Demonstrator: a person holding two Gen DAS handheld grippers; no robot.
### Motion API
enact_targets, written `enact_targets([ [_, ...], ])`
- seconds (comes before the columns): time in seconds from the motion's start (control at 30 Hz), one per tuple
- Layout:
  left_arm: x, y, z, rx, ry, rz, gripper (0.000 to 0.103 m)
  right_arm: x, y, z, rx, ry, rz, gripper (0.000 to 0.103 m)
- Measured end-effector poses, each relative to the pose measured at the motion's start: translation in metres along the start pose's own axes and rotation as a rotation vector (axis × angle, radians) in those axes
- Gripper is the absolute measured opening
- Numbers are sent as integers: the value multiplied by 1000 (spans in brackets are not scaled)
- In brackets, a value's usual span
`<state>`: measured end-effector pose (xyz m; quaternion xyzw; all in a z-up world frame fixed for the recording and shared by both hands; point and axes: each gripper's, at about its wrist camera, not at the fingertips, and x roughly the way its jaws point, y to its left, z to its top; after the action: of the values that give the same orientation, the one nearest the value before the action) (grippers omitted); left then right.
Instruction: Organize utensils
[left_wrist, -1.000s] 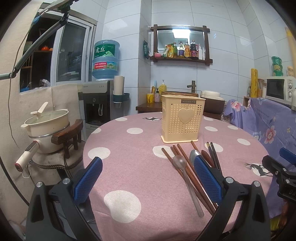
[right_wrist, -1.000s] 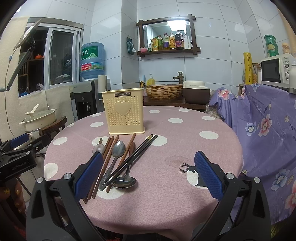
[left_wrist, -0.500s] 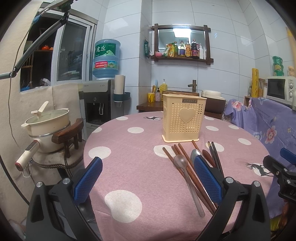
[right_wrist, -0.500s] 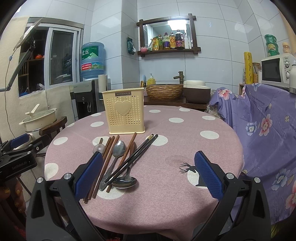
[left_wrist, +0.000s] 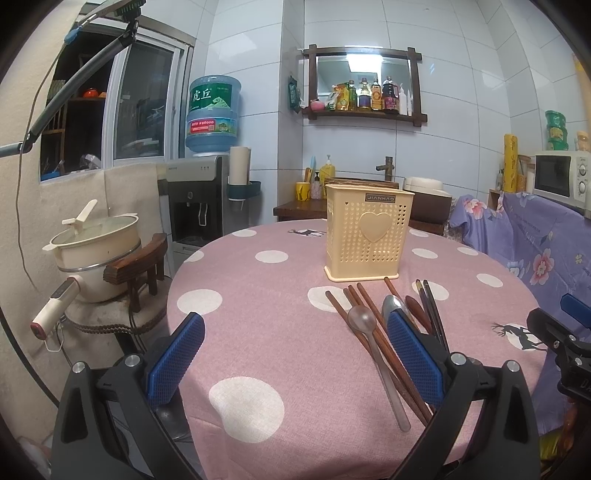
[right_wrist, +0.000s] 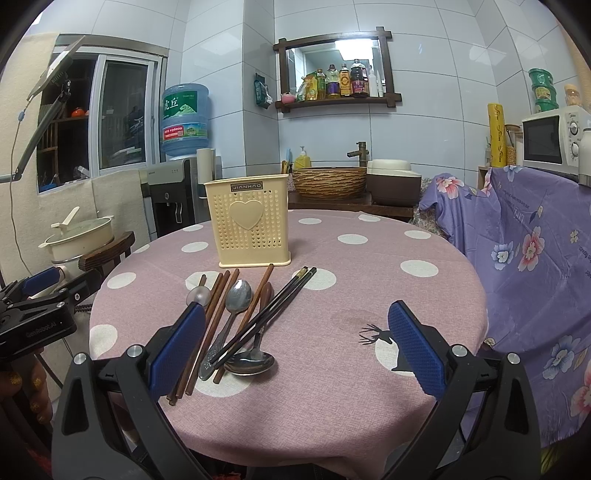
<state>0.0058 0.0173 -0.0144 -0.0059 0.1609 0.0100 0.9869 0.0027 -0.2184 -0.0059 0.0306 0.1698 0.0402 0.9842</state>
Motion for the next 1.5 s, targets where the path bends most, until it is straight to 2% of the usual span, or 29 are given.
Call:
enact_targets([
  [0.73,3,2,-2,8,19,-8,98,3,4,-3,-9,13,9,98],
  [1.07,41,14,4,-8,165,-54,98,36,3,2,-57,137,28,98],
  [1.27,70,12,13,3,279,-126,98,63,-1,9,-42,219,73,98],
  [1.5,94,-17,20,80,364,-220,80,85,-5,18,-32,256,56,98],
])
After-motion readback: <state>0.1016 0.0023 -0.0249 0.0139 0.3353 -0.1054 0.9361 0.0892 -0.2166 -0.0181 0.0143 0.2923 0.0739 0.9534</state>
